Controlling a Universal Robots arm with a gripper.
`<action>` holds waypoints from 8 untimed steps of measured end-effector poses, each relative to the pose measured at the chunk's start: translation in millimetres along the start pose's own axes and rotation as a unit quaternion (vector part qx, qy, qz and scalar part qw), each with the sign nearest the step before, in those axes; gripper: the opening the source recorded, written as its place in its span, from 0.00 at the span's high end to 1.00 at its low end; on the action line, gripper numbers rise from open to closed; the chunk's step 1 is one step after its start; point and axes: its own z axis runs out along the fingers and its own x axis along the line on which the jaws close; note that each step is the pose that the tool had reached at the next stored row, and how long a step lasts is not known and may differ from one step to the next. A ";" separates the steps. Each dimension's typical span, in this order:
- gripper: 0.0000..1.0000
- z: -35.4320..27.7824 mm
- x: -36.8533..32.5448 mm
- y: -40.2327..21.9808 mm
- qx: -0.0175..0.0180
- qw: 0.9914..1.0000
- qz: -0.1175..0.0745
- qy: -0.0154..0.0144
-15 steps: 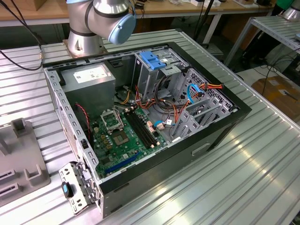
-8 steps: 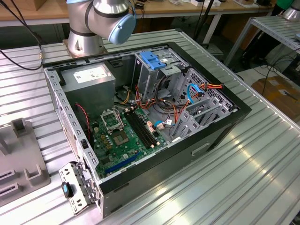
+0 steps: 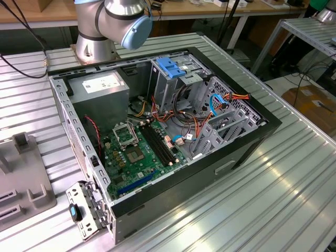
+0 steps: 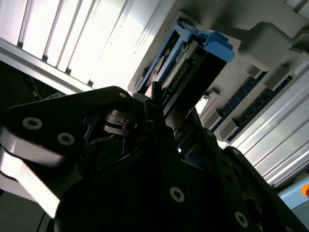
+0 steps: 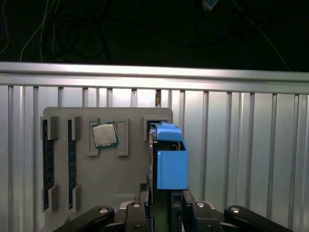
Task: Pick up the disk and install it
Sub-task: 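Pick up the disk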
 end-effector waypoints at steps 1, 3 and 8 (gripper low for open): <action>0.65 -2.1 -0.1 -0.1 0.000 1.000 0.000 0.000; 0.65 -7.3 -0.1 -0.1 0.000 1.000 0.000 0.000; 0.65 -15.7 -0.3 -0.3 0.000 1.000 0.000 0.000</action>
